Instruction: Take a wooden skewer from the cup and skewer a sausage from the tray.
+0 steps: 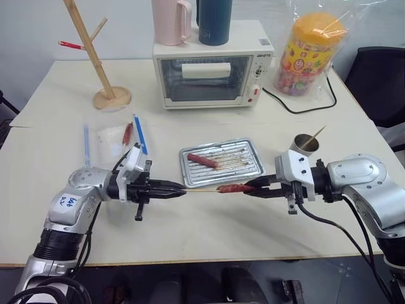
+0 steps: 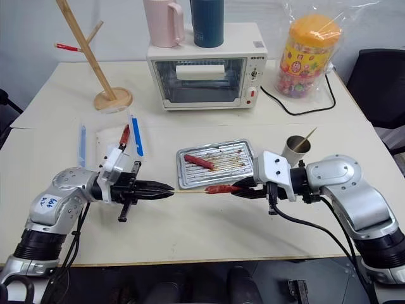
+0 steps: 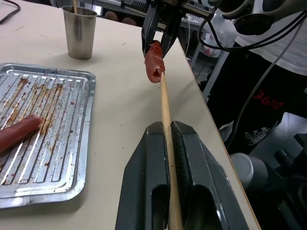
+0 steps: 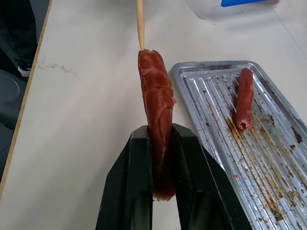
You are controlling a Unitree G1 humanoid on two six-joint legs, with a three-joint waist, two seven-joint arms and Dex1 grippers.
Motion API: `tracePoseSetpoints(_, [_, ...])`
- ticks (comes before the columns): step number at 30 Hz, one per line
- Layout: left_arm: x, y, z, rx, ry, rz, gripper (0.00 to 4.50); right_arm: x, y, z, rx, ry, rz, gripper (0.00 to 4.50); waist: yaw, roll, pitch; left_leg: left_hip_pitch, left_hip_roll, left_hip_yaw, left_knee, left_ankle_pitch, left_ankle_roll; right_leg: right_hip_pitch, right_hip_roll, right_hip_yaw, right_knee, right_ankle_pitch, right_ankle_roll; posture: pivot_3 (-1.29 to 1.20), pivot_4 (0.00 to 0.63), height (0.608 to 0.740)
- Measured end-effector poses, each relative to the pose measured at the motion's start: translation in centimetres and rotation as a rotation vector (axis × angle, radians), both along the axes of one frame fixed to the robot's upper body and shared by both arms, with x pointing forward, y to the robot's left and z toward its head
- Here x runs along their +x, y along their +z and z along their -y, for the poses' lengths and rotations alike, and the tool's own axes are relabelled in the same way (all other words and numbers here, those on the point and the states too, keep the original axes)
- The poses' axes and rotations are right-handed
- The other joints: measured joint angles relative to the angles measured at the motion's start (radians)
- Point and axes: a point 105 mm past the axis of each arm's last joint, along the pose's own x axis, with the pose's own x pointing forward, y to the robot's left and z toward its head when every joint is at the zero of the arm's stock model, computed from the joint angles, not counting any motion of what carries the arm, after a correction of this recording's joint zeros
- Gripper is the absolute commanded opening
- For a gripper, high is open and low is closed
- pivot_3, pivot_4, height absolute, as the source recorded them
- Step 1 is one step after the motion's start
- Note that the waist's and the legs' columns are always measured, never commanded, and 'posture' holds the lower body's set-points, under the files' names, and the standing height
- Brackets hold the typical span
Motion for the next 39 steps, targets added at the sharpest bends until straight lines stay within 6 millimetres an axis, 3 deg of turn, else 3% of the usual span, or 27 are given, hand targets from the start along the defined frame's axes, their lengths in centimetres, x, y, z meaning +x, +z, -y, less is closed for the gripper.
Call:
tracePoseSetpoints(24, [0.3,-0.5,0.4,-0.001,0.0,0.006,0.0,0.0,0.1,-0.4,-0.001,0.009,0.006,0.54,-0.001,0.0,0.0,0.0,0.0,0.0,0.001,0.0,0.0,0.0,0.0,0.0,0.005,0.0,0.0,0.0,0.15,0.74])
tracePoseSetpoints(39, [0.7,-0.4,2.0,-0.02,-0.025,0.022,0.0,-0.1,0.5,-1.5,0.012,0.031,0.022,0.54,0.0,0.0,0.0,0.0,0.0,0.0,0.002,0.0,0.0,0.0,0.0,0.0,0.005,0.0,0.0,0.0,0.15,0.74])
